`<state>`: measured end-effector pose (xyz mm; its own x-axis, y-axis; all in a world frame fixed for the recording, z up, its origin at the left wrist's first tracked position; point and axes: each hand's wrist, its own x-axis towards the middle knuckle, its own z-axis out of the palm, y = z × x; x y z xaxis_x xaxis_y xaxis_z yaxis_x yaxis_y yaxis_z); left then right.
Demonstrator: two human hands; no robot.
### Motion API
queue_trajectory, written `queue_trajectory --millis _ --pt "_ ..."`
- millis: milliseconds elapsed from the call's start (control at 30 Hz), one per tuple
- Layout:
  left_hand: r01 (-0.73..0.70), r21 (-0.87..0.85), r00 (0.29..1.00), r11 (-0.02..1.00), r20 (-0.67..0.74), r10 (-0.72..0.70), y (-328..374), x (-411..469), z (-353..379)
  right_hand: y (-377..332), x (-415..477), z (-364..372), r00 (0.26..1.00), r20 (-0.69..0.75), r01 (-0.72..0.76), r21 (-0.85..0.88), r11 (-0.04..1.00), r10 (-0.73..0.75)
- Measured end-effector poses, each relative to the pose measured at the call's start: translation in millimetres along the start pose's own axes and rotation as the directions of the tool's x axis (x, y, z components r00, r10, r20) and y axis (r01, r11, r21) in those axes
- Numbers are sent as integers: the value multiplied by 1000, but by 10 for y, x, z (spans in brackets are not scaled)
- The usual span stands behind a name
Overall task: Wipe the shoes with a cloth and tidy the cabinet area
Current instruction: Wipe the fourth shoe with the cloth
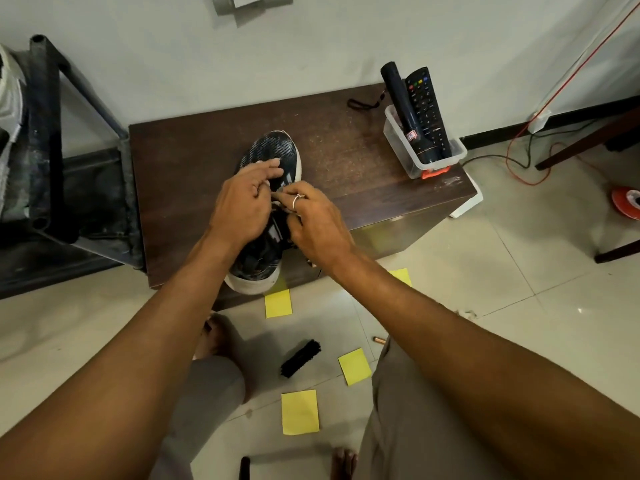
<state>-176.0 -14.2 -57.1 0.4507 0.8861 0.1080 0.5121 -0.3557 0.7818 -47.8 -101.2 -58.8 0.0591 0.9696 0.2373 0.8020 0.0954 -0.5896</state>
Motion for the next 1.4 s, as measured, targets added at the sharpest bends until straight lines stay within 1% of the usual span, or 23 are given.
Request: queue_trajectory --millis 67,133,200,233,300,333,367,433,500,567,700,733,800,833,867,900,933,1000,1033,1067,1133,1267,1400 --pt "4 -12 999 1000 -36 -5 -30 9 1 -49 -28 65 1000 24 -11 43 999 10" --pt "28 -76 997 997 -66 -33 -64 25 -12 -61 -137 20 992 109 49 89 995 -59" --pt "85 -185 993 979 -64 -98 -95 48 -31 -49 -264 -75 968 202 123 131 984 -148" --pt "108 -223 991 969 -57 -124 -101 52 -42 -28 -277 -113 958 221 156 137 978 -183" --pt "130 -247 989 960 -32 -142 -101 44 -59 16 -186 -128 953 206 214 65 975 -223" --pt "136 -251 989 958 -19 -145 -101 43 -62 38 -114 -97 958 170 233 7 973 -230" --pt "138 -255 989 957 -12 -146 -101 44 -66 44 -33 -57 972 110 212 -39 976 -207" --pt "141 -252 988 957 -18 -150 -102 30 -63 20 115 25 996 -6 85 -63 994 -85" --pt "145 -247 987 958 -36 -159 -103 31 -54 -25 167 68 1000 -26 -12 -34 999 11" --pt "153 -253 984 955 -47 -170 -88 33 -45 -69 99 12 999 34 -24 30 999 23" --pt "140 -236 983 962 -82 -164 -53 38 -29 -157 -289 -189 974 226 -29 150 988 -6" --pt "136 -219 984 966 -82 -157 -29 30 -25 -158 -357 -242 962 274 -69 200 977 12" --pt "117 -152 987 981 -94 -133 33 -15 -24 -114 -375 -337 920 383 -214 308 927 85" --pt "90 -106 988 990 -112 -102 69 -26 -22 -74 -345 -384 899 419 -291 359 887 126" --pt "63 -49 989 997 -128 -69 83 -29 -15 -37 -300 -419 892 415 -354 400 845 178" --pt "49 25 991 998 -125 -46 100 -20 -8 -1 -250 -439 902 348 -398 432 809 257" --pt "66 105 994 992 -98 -56 123 -13 -7 25 -196 -432 905 236 -423 446 788 353" --pt "166 222 986 961 -15 -167 191 -2 -15 11 -113 -365 871 33 -456 426 781 490" --pt "217 243 974 945 10 -226 229 0 -10 -22 -81 -307 866 8 -456 423 783 500" --pt "244 245 967 938 13 -255 264 1 8 -53 -66 -221 877 25 -445 421 791 480" --pt "269 186 963 945 -41 -266 279 -10 54 -110 -101 -45 886 61 -442 411 797 459" --pt "323 45 935 945 -167 -311 208 -18 90 -142 -232 53 877 109 -462 457 760 467" --pt "350 4 918 937 -202 -342 189 -11 84 -211 -439 17 897 164 -435 494 753 411"
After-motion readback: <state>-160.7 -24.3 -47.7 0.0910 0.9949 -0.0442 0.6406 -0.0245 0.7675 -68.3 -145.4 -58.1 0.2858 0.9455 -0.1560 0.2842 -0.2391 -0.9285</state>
